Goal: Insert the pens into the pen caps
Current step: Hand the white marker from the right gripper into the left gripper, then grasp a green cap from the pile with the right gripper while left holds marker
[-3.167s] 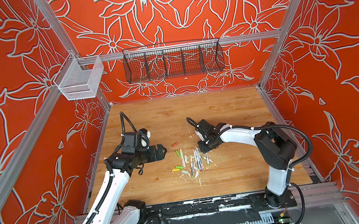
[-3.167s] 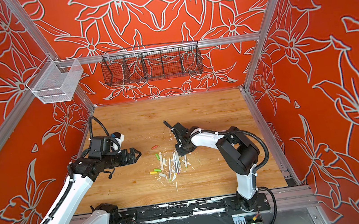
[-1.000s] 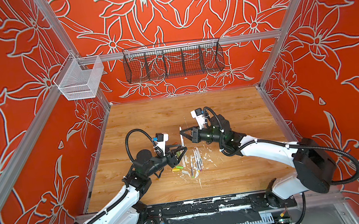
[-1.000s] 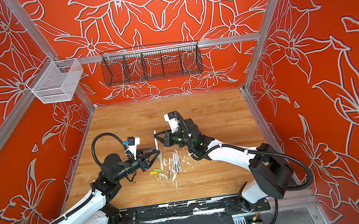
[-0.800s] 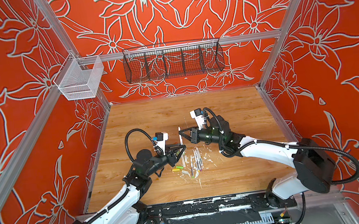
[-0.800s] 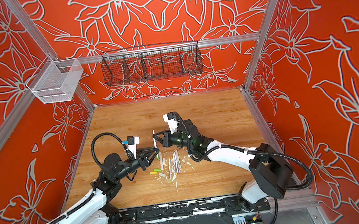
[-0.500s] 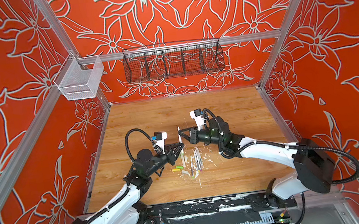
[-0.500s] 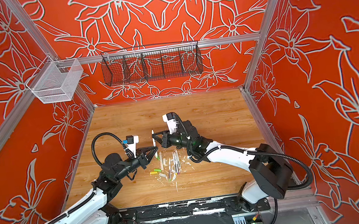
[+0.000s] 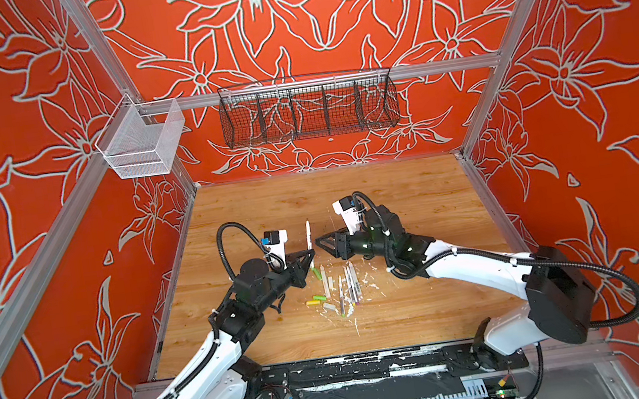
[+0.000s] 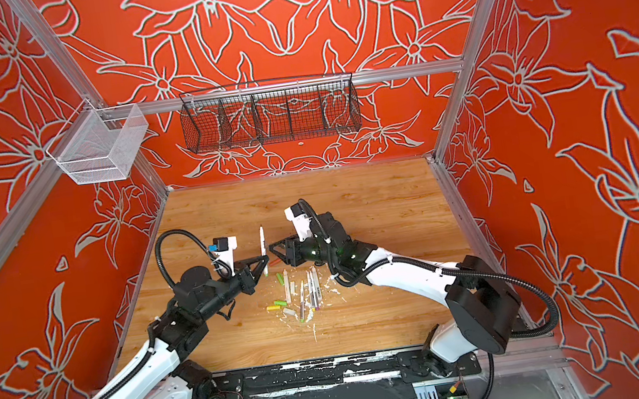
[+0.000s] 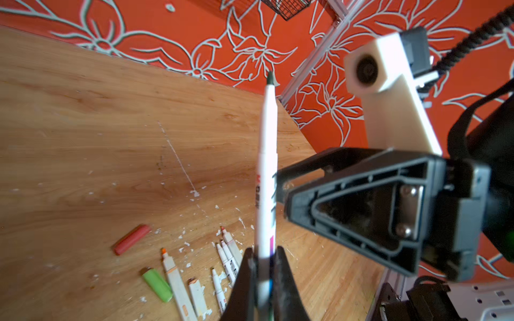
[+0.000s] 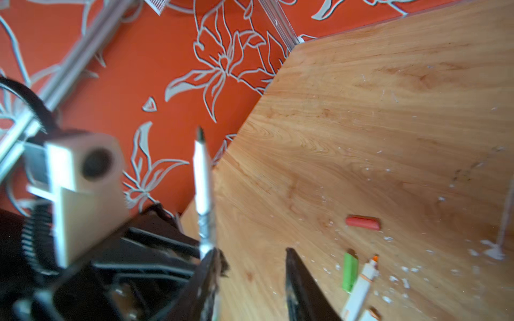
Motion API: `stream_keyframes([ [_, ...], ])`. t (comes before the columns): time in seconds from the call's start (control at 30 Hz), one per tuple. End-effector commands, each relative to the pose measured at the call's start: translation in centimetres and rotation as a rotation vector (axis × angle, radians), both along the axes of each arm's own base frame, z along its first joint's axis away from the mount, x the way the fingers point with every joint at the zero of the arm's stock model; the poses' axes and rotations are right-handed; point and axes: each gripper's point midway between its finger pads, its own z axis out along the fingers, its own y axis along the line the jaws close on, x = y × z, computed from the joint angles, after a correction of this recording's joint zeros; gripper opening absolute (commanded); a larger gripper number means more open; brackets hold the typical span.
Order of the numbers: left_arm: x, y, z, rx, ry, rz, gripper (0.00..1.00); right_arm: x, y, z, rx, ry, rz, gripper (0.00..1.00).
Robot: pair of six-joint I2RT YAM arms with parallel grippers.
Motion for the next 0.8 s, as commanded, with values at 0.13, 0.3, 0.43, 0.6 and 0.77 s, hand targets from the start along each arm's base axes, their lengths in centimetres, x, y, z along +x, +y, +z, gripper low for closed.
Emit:
stream_keyframes([
  [0.13,-3.1,6.4,-1.4,0.088,0.227,0.2,0.0,-0.5,0.2,-7.9,-0.371,0.108,0.123,0.54],
  [0.3,-5.3,8.5,0.4,0.115,0.211,0.248,0.0,-0.2,1.2,-12.1,-0.488,0.166,0.184,0.55],
  [0.43,-6.6,9.0,1.2,0.163,0.174,0.226,0.0,-0.1,2.0,-14.2,-0.557,0.19,0.222,0.55],
  [0.6,-7.9,8.9,2.6,0.166,0.093,0.191,0.0,-0.3,2.8,-16.5,-0.683,0.201,0.261,0.55],
  [0.77,-8.4,8.9,3.0,0.155,0.048,0.182,0.0,0.3,2.8,-18.4,-0.786,0.213,0.224,0.52],
])
